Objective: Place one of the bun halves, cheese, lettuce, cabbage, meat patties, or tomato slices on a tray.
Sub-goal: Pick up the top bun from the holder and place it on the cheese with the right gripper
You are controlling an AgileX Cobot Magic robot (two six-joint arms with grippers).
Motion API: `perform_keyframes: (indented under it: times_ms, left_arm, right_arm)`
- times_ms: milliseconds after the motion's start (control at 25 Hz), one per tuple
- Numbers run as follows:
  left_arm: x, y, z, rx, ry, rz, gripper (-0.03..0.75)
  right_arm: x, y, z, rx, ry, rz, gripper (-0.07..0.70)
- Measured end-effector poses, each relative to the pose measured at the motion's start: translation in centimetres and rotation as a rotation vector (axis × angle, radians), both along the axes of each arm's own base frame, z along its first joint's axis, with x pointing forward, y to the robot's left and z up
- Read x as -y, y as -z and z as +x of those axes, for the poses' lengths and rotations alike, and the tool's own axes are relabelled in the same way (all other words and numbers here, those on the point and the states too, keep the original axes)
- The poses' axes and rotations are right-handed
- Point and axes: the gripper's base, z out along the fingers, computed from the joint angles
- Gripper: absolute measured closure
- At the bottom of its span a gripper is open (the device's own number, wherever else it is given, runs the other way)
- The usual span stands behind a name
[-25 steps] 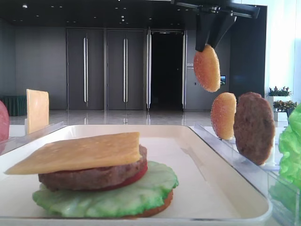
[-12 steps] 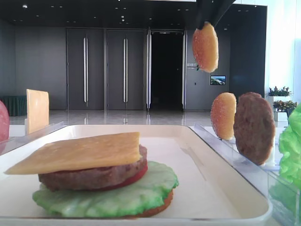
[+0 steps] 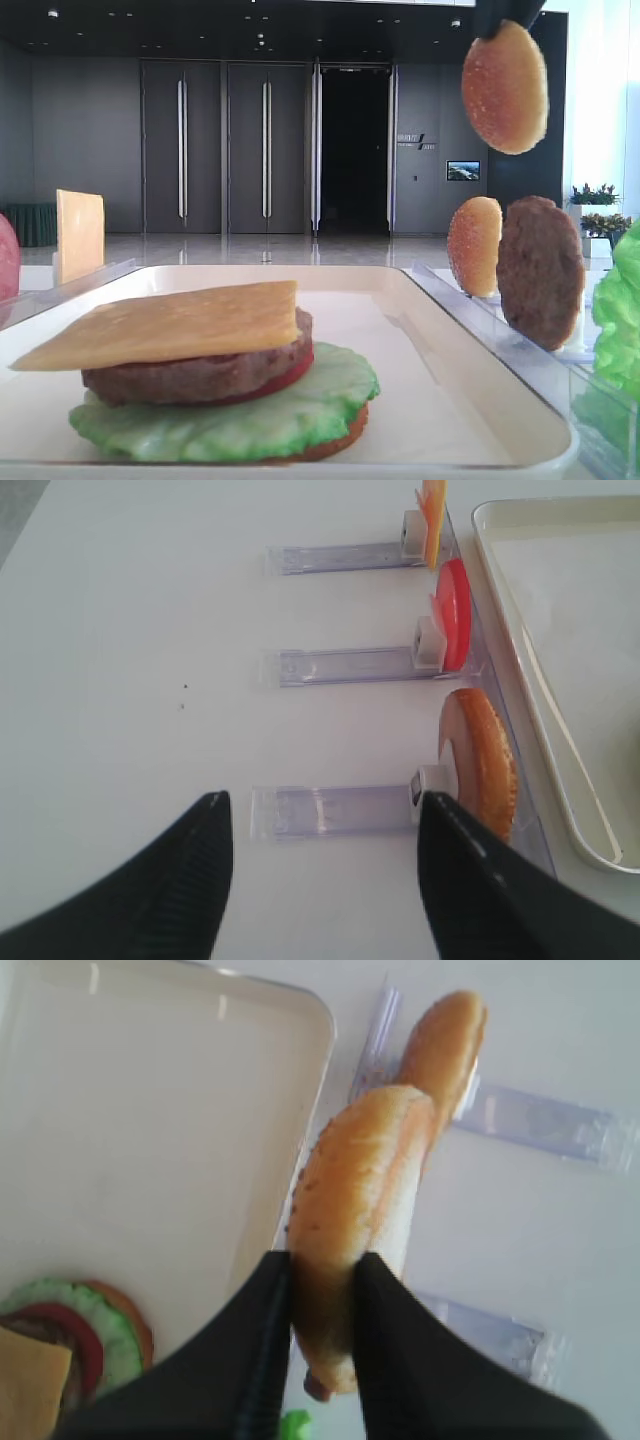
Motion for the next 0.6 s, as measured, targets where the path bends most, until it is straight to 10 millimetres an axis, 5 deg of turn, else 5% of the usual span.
perform_keyframes:
  times_ms: [600]
  left_arm:
    - [0.0, 0.0, 0.0, 0.000, 0.000, 0.000, 0.265]
  right_arm:
    - [3.7, -1.2, -9.0, 0.014, -0.007, 0.004, 0.493]
